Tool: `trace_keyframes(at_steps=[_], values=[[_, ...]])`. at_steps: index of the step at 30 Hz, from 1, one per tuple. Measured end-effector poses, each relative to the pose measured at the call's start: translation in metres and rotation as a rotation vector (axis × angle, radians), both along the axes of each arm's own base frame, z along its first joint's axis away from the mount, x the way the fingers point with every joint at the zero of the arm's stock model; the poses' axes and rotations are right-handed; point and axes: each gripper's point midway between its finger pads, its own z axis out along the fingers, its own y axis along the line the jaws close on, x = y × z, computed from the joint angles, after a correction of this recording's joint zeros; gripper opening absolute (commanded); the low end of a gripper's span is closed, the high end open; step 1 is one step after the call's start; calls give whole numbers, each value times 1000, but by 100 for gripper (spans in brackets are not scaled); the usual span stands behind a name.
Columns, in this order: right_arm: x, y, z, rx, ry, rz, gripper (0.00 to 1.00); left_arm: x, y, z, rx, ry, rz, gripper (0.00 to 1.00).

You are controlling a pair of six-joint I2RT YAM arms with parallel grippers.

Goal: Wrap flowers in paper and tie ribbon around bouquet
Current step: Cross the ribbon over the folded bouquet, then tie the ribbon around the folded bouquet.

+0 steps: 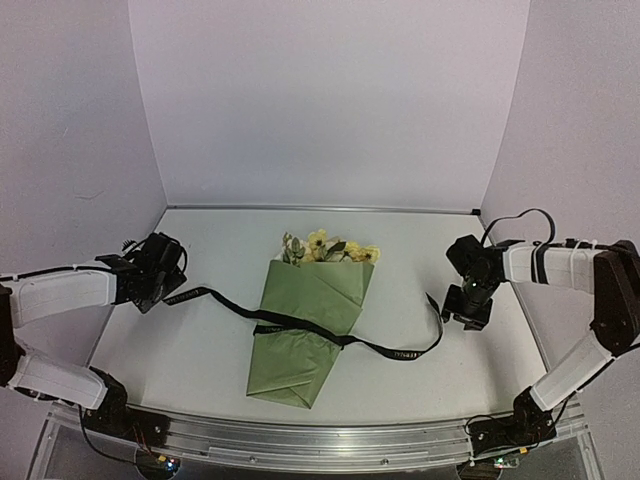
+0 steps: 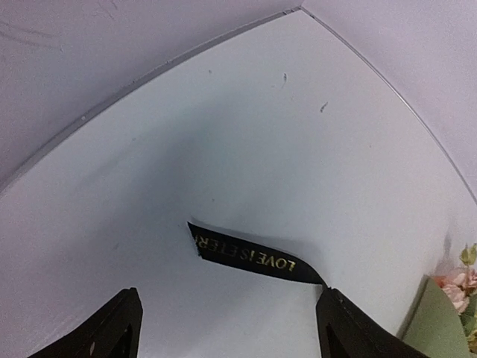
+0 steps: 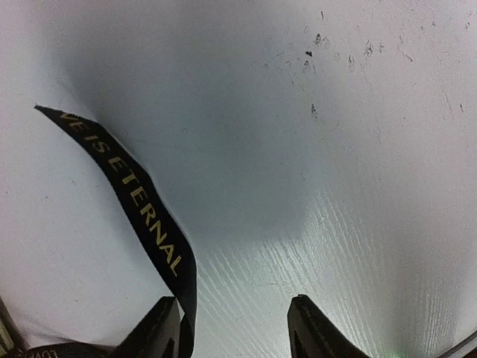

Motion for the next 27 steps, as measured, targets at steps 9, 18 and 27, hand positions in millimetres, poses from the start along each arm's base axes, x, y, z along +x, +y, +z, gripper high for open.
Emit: trace_keyframes(at_steps=[9, 18, 27], values=[[-5, 54, 19, 51, -75, 356, 66, 2, -86, -8, -276, 57, -334, 80], [-8, 119, 38, 161, -236, 759, 70, -10, -181, -18, 25, 76, -1020, 74], [-14, 144, 42, 217, -329, 953, 72, -13, -191, -12, 534, -39, -1510, 74]])
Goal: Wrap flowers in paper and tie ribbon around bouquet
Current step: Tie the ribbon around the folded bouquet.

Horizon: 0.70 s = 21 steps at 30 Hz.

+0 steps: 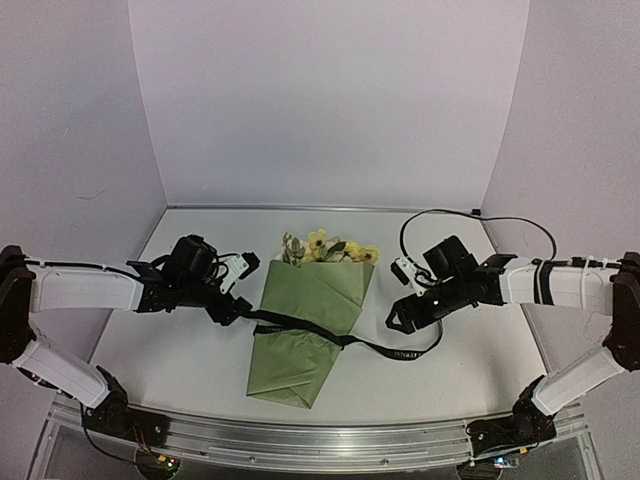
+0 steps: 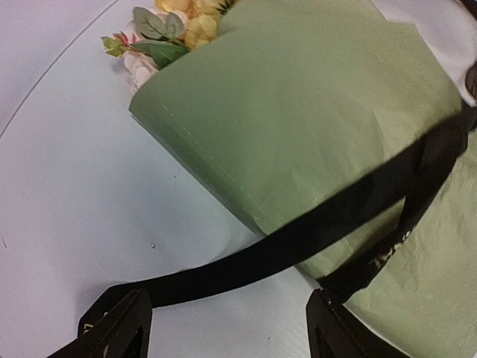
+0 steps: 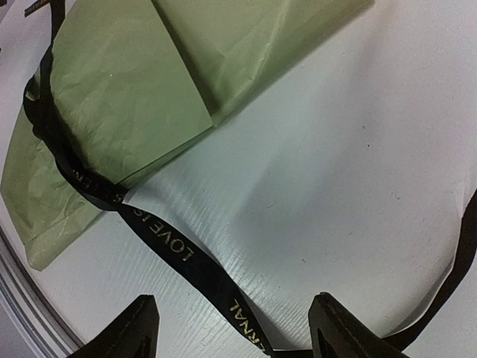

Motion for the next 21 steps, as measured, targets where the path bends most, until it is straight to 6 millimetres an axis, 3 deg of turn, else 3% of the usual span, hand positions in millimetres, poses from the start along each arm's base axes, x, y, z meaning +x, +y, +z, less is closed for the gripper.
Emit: trace_keyframes(at_steps=[9, 21], values=[[-3, 4, -2, 20, -43, 52, 73, -10, 8, -34, 216, -99, -230, 75], [-8, 0, -12, 20, -53, 62, 73, -3, -7, -68, 278, -138, -359, 75]])
